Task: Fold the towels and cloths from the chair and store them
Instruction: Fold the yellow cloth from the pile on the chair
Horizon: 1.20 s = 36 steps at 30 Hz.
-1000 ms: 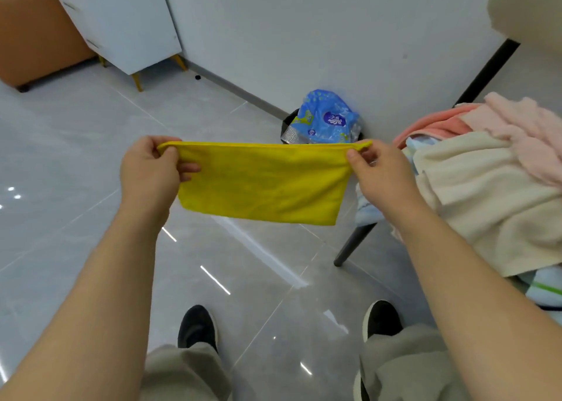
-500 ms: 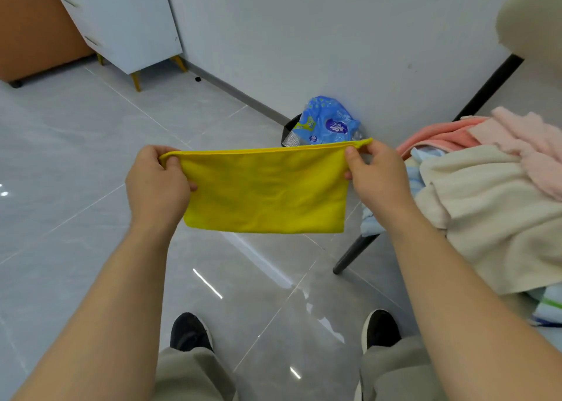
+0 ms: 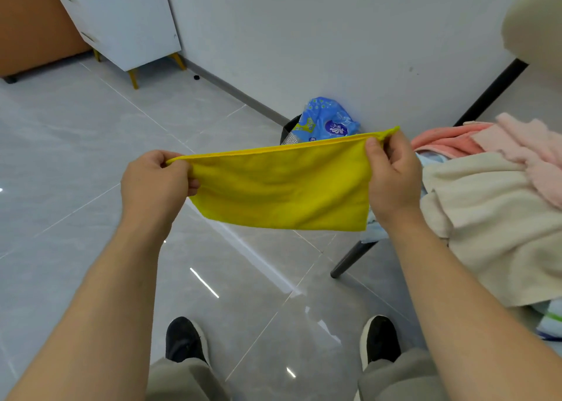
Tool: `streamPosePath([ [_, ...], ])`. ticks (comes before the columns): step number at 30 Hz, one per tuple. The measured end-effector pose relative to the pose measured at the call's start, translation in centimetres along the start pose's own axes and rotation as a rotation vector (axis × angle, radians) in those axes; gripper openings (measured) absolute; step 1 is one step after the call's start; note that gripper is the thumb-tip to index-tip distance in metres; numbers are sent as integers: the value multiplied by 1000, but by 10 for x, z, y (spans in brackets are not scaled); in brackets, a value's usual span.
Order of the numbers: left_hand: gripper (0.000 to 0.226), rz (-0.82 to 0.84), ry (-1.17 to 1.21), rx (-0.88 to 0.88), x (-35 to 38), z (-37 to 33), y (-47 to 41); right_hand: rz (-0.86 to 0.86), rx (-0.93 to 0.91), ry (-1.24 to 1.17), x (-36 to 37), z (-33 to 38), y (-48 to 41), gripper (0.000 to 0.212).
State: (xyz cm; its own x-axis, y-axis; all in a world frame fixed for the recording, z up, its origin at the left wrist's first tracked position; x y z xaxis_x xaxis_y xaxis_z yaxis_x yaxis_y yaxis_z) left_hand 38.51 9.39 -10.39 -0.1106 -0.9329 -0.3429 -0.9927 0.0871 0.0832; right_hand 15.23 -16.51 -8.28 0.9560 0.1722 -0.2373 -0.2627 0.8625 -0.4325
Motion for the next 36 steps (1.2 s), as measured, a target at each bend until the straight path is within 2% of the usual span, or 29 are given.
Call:
streamPosePath([
  [5, 7, 19, 1, 61, 1, -6, 1, -100, 11, -69, -1, 1, -1, 27],
  [10, 21, 31, 146, 85, 6, -8, -4, -119, -22, -53, 1, 2, -1, 30],
  [14, 29, -20, 74, 172, 12, -10, -2, -118, 9, -1, -1, -3, -6, 32],
  [17, 28, -43, 7, 202, 16, -10, -1, -108, 38, 15, -2, -5, -8, 34],
  [20, 16, -55, 29, 216, 16, -11, 0, -84, 56, 30, -5, -6, -8, 35],
  [25, 25, -35, 50, 268, 16, -17, 7, -51, 60, 34, -9, -5, -5, 36],
  [30, 16, -55, 16, 252, 13, -18, 6, -18, 52, 29, -10, -7, -1, 36],
  [36, 20, -37, 42, 256, 12, -16, 2, -85, -4, 35, -12, -4, -3, 34],
])
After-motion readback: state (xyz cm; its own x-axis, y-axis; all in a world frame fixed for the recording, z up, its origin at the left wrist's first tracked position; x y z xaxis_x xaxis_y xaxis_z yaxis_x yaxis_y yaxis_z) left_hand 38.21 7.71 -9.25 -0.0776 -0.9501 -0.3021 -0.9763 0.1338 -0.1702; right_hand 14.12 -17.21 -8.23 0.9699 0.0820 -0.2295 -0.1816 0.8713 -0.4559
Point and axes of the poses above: each hand's wrist, its own y-axis away from the middle knuckle, its own x-axis out of the palm, z = x × y, the point moved 6 cm from there along -y, towards the middle knuckle, and after that the axes turned 9 degrees about -z, right-handed, at the moved point
